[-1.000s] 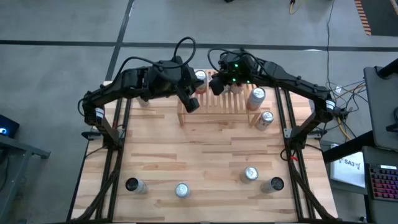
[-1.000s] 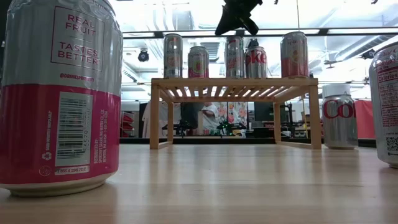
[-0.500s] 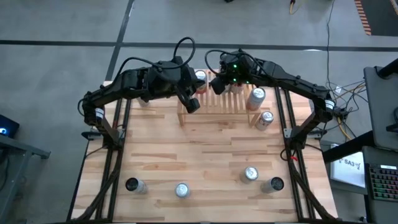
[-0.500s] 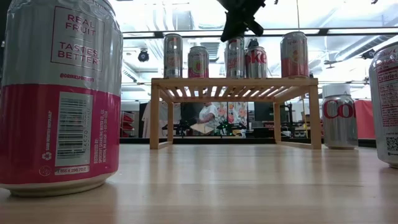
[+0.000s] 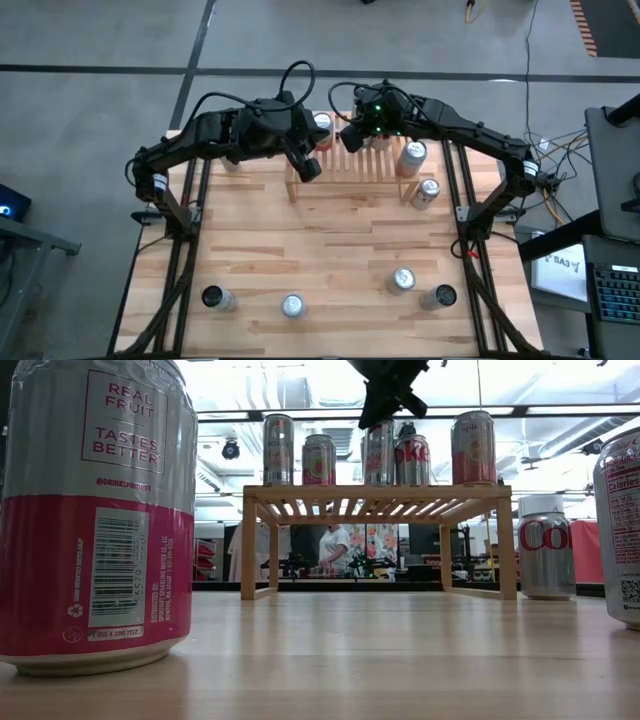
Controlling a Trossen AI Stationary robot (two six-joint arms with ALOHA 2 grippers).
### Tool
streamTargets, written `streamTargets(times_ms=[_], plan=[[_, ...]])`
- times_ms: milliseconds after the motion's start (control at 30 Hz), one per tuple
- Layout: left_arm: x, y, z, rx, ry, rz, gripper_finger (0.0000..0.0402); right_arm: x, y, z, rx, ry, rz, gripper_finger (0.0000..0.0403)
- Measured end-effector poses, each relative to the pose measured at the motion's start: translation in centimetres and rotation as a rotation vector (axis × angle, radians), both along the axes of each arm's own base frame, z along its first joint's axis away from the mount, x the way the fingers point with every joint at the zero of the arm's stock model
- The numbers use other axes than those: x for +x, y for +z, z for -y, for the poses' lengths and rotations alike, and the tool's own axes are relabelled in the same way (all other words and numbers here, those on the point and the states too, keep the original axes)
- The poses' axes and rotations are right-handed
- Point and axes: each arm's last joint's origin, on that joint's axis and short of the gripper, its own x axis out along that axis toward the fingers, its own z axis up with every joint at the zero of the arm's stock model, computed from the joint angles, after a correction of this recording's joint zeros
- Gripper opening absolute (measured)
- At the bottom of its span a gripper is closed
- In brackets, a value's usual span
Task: Place canned beverage on shelf
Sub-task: Put the left white soda can on the shelf aligned with the other white soda can
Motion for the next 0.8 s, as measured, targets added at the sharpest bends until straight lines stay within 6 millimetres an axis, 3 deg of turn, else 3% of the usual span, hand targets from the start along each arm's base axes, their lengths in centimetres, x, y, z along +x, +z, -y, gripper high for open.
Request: streamTargets(times_ms=[200,467,800], plan=[[0.1,-0.1,0.0,0.001,0.000,-0.005,0.0000,-0.4,0.5,-0.2,0.008,0.005,0.024,0.0009],[0.2,-0.4,0.0,-0.001,0.001,-0.012,0.0000,-2.9,3.2,-1.5,0.045,0.016,0.149,0.0009],[2.4,-3.2,-0.1,-0.002,0.001,-0.024,0.0000,-5.8,5.6,-2.6,0.039,0.009,0.250,0.0009]])
